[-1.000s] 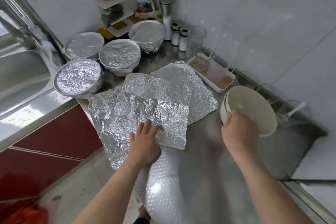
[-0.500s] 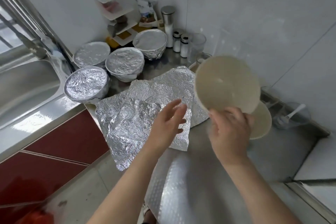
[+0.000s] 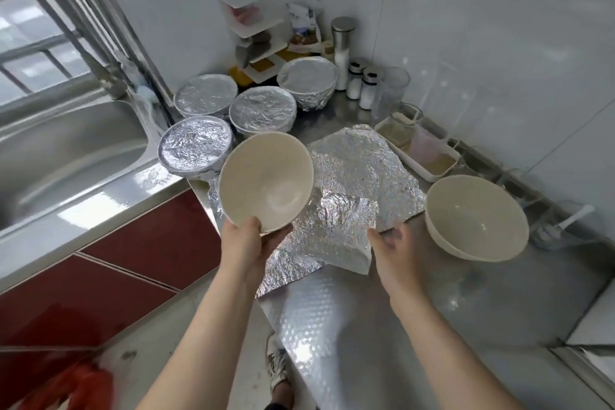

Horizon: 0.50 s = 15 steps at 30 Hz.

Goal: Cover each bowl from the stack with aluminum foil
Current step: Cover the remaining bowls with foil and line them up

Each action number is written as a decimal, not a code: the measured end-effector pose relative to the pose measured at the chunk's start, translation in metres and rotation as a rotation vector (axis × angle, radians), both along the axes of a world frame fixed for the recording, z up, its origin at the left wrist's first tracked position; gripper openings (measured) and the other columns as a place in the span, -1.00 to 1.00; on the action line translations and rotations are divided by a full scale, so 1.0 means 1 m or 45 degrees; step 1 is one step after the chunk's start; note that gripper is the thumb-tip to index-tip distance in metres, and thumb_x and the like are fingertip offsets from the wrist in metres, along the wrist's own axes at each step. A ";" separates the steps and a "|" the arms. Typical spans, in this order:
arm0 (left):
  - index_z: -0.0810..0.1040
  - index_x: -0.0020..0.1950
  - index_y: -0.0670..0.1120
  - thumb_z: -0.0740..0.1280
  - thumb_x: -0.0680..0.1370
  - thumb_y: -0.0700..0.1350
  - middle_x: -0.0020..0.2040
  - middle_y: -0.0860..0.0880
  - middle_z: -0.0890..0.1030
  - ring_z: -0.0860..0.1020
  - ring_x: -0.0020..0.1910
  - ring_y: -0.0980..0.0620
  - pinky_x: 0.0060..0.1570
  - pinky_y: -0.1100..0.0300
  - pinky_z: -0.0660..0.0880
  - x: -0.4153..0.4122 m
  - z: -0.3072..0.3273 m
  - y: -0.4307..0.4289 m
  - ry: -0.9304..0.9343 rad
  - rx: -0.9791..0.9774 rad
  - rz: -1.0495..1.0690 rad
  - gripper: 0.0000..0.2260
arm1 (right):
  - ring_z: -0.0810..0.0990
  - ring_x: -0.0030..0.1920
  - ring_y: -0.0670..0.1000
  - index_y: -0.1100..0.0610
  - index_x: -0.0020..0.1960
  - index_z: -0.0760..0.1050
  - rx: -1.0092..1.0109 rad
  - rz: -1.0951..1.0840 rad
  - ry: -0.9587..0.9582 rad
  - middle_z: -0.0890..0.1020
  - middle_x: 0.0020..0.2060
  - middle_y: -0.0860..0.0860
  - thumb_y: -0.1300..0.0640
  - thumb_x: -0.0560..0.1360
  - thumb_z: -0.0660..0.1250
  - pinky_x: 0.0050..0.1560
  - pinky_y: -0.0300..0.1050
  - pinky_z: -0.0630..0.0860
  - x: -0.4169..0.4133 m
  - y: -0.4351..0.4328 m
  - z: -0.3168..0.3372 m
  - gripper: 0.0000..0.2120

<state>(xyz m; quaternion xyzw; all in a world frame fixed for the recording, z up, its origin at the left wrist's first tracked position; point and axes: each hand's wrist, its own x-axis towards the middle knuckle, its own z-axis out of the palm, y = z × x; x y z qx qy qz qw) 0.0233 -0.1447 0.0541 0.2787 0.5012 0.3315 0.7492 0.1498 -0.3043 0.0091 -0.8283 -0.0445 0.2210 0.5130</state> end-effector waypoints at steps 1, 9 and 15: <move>0.32 0.40 -0.15 0.02 0.52 -0.46 0.30 -0.24 0.45 0.55 0.12 -0.40 -0.36 0.11 0.61 -0.003 -0.004 0.001 0.013 -0.029 -0.012 -0.52 | 0.51 0.05 0.01 0.18 0.37 0.33 -0.067 -0.021 0.278 0.52 0.15 0.03 -0.04 0.48 0.39 -0.05 -0.15 0.37 0.000 0.001 -0.014 -0.44; 0.34 0.40 -0.18 0.04 0.56 -0.42 0.23 -0.23 0.51 0.64 -0.07 -0.28 -0.37 0.12 0.62 -0.021 -0.026 -0.002 0.142 -0.080 -0.053 -0.57 | 0.47 -0.41 -0.03 0.15 -0.17 0.46 0.121 -0.250 0.774 0.54 -0.34 0.08 0.22 0.52 0.34 -0.49 -0.33 0.32 0.000 0.025 -0.048 -0.89; 0.39 0.26 -0.20 0.04 0.56 -0.34 0.07 -0.26 0.57 0.66 -0.36 -0.15 -0.45 0.19 0.57 -0.033 -0.027 0.006 0.446 0.132 -0.130 -0.69 | 0.57 -0.18 0.04 0.06 -0.10 0.45 0.346 -0.207 0.183 0.55 -0.09 0.07 0.26 0.56 0.23 -0.31 0.02 0.64 0.012 0.030 0.016 -0.87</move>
